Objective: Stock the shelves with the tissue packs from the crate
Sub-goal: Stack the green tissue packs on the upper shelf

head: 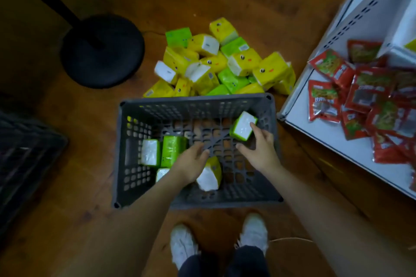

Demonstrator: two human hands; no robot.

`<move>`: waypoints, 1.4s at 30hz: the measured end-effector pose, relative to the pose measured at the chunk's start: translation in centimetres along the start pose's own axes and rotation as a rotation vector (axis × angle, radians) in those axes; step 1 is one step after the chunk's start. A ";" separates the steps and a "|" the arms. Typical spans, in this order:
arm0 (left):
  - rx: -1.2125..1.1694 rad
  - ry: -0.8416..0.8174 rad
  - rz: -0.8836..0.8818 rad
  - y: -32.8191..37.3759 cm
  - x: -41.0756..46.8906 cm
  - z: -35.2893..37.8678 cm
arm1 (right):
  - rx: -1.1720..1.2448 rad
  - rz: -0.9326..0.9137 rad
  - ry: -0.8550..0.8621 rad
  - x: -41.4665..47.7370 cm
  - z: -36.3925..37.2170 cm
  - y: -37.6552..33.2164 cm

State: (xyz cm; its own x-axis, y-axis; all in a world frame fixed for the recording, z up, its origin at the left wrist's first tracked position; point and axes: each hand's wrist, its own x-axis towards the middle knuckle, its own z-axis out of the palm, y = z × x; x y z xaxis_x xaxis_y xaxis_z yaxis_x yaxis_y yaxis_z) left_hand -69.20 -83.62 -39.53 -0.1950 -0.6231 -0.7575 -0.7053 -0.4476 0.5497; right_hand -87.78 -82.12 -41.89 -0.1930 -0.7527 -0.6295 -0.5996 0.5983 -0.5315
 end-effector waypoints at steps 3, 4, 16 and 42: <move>-0.029 -0.041 -0.022 -0.6 4.7 3.1 | -0.019 -0.011 0.011 3.7 1.9 2.2; -0.049 -0.046 -0.026 -0.7 6.3 4.1 | -0.034 -0.012 0.013 5.1 2.5 2.7; -0.343 0.117 -0.177 -3.4 18.3 9.9 | -0.285 -0.021 0.229 14.0 9.3 7.0; -0.805 0.296 -0.064 15.7 -15.8 -7.7 | 0.495 -0.205 0.062 -15.2 -12.0 -16.4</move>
State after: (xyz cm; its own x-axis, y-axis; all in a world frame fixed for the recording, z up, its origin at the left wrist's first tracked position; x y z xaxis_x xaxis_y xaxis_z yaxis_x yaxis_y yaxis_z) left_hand -71.98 -85.74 -16.20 0.0940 -0.6725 -0.7341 0.0107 -0.7367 0.6762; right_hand -84.32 -83.84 -16.83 -0.1648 -0.8732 -0.4586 -0.1947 0.4846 -0.8528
